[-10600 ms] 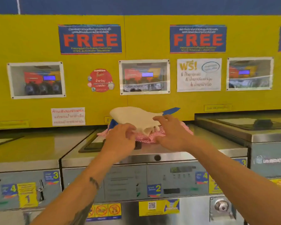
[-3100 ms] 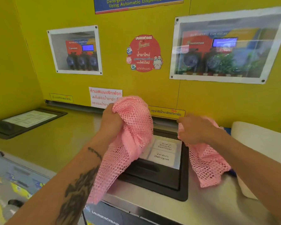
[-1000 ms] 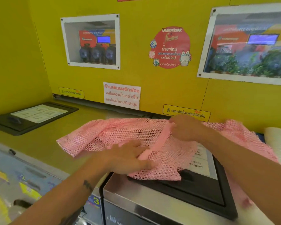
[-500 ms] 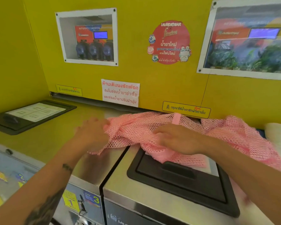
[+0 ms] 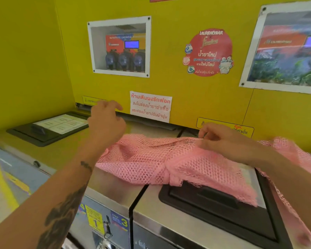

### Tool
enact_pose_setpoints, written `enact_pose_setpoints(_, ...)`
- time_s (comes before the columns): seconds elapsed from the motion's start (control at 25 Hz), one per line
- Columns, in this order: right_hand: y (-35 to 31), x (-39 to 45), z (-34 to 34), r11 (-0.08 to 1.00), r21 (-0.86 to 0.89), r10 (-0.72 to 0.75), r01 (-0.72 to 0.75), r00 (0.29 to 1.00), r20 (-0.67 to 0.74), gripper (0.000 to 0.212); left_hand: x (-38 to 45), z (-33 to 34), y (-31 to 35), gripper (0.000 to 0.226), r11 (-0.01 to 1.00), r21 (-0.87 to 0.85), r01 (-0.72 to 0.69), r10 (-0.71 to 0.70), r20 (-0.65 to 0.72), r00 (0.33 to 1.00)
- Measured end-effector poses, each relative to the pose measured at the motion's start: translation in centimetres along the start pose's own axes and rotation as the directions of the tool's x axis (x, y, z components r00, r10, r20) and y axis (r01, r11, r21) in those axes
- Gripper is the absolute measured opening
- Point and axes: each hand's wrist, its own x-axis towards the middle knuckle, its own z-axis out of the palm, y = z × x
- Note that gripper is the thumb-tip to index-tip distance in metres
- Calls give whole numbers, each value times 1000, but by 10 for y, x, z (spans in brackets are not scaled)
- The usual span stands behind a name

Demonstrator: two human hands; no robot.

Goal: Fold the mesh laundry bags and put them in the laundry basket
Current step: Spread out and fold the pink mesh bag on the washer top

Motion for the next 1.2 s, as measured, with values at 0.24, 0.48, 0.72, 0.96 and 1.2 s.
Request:
enact_pose_setpoints(0.24,11,-14,13,970,-245,19,-7,999,48,28,-76,4,37,17,962,-198,-189,273,721,637)
enact_pose_setpoints(0.48,36,1,19,943,-328,-95,-57,897,-431,7,-81,51,31,14,935,-273,-227,352,631,691)
enact_pose_setpoints(0.72,32,-1,41,959,-285,47,1,986,159,26,-54,44,35,17,889,-452,-76,230,298,926)
enact_pose_setpoints(0.96,29,-3,-17,892,445,140,-81,985,-102,30,-30,10,35,20,995,8,-97,98,-85,992)
enact_pose_setpoints(1.2,18,-16,-32,919,389,5,-70,986,165,21,-106,19,95,71,903,-274,-332,429,508,747)
